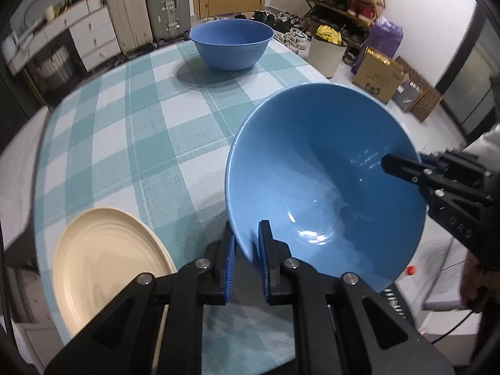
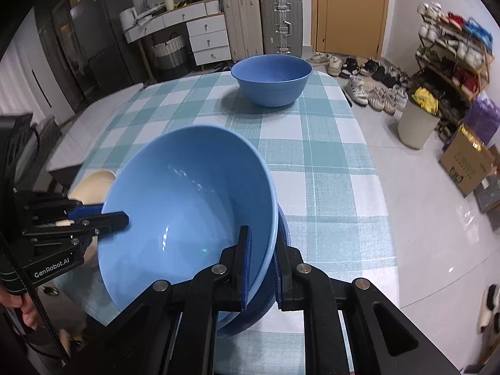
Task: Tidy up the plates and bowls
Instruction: 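Carry the lighter blue bowl with both tools toward the set-down blue bowl, then lower the lighter blue bowl into the set-down bowl and open both tools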
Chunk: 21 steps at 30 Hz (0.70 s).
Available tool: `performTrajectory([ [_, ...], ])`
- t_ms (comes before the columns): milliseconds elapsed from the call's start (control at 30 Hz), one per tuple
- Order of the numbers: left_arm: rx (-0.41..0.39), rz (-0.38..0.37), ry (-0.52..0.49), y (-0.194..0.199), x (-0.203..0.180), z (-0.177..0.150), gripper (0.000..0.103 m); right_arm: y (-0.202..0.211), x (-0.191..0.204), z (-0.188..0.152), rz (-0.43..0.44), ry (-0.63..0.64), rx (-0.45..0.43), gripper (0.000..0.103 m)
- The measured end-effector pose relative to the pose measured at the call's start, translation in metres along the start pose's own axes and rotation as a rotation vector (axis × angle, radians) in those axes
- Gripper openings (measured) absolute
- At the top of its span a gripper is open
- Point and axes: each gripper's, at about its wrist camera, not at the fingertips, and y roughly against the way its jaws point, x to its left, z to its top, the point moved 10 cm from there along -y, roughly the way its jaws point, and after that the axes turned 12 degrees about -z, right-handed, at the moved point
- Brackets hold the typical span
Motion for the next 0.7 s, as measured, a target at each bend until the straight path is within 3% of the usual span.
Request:
performTrajectory([
  [700, 0.027, 0.087, -0.059, -0.020, 0.003, -0.005, 0.017, 0.002, 0.001, -0.003, -0.024, 0.029, -0.022, 0.012],
])
